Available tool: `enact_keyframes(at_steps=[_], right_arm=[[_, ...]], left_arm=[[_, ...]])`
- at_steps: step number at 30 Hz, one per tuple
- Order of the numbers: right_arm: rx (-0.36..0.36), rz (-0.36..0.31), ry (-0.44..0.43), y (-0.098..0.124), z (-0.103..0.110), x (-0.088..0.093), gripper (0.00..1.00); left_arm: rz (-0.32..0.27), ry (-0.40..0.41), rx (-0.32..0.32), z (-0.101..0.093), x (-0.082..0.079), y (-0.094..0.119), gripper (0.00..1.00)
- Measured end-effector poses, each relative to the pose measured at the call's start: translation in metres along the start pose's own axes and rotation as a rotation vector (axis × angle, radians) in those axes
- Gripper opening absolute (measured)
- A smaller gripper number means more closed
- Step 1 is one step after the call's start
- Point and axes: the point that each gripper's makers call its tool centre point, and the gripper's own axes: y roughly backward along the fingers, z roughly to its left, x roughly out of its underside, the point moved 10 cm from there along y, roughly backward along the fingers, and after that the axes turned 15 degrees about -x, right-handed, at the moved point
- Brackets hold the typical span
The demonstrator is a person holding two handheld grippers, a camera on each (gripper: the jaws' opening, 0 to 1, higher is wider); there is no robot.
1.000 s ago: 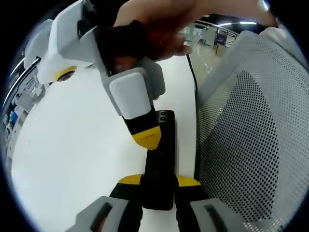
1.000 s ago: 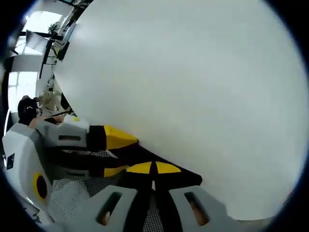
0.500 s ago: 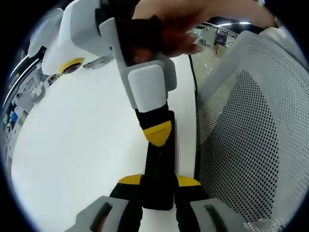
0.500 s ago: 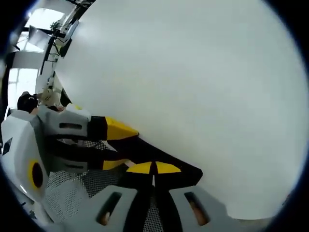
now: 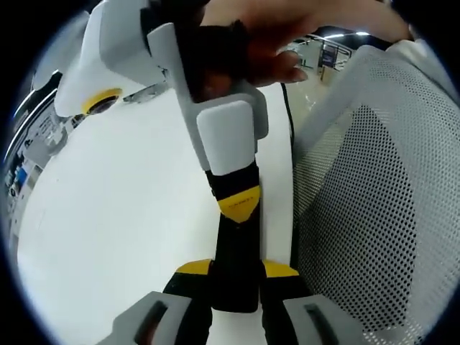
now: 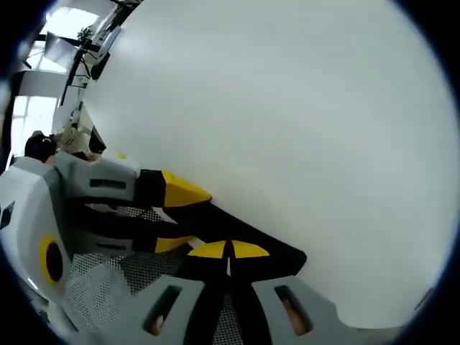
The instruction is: Press the specified remote control buttons in sequence, fully releasing each button before pressing the next.
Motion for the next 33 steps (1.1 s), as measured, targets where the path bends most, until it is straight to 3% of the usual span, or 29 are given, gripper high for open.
enact_keyframes(at_steps=[7, 18, 26, 33], right_arm=[[0.02, -0.01, 0.005, 0.006, -0.009, -0.001, 0.0], [0.041, -0.047, 0.045, 0.007, -0.008, 0.006, 0.0], [0.066, -0.106, 0.133, 0.007, -0.007, 0.014, 0.0], [0.05, -0.184, 0.137, 0.007, -0.009, 0.021, 0.0]], left_arm=[[-0.018, 0.024, -0.03, -0.001, -0.008, -0.003, 0.24], [-0.038, 0.041, -0.029, -0.004, -0.005, -0.005, 0.24], [-0.032, 0.042, -0.029, -0.005, -0.004, -0.005, 0.25], [-0.026, 0.05, -0.031, -0.004, -0.004, -0.005, 0.25]])
